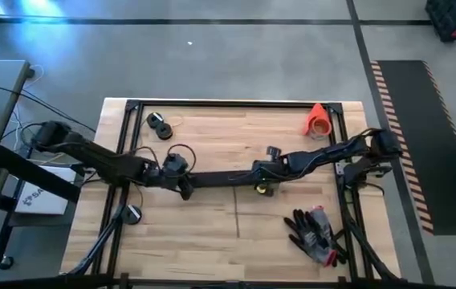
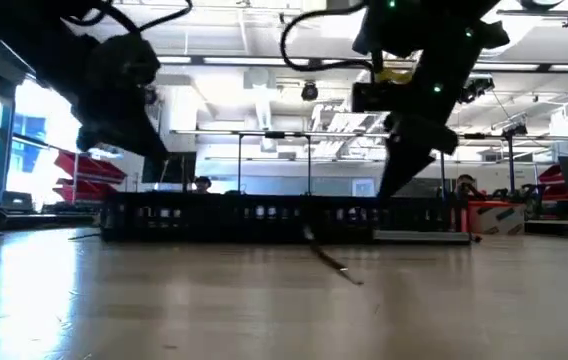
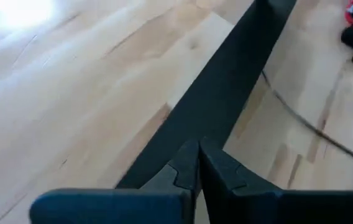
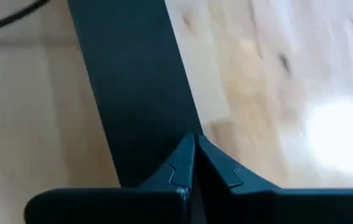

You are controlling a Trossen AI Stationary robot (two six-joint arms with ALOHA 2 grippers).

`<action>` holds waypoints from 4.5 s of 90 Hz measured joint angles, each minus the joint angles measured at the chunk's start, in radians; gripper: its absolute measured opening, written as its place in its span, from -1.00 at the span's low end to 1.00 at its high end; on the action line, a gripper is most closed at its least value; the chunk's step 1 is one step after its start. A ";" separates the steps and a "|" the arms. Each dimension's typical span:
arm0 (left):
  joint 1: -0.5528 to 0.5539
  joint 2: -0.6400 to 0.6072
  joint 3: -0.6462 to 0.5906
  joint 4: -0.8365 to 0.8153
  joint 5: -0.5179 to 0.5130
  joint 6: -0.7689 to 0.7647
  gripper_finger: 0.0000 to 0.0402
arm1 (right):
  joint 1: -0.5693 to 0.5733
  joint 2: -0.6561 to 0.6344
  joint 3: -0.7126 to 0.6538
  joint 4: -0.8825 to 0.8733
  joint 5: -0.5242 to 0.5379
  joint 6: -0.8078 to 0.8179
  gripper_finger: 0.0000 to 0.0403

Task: Ziptie cables
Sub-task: Close the black cable duct, then return to Home Position

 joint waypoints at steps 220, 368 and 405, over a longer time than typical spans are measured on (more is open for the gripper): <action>-0.047 -0.323 -0.171 0.242 -0.285 0.026 -1.00 | -0.032 -0.357 -0.347 0.577 -0.198 -0.064 -1.00; 0.275 -1.154 -0.342 -0.268 0.127 0.389 -1.00 | -0.108 -1.333 -0.954 0.883 -0.328 0.147 -1.00; 0.133 -1.154 -0.348 -0.005 0.139 0.611 -1.00 | -0.108 -1.365 -0.954 0.777 -0.344 0.167 -1.00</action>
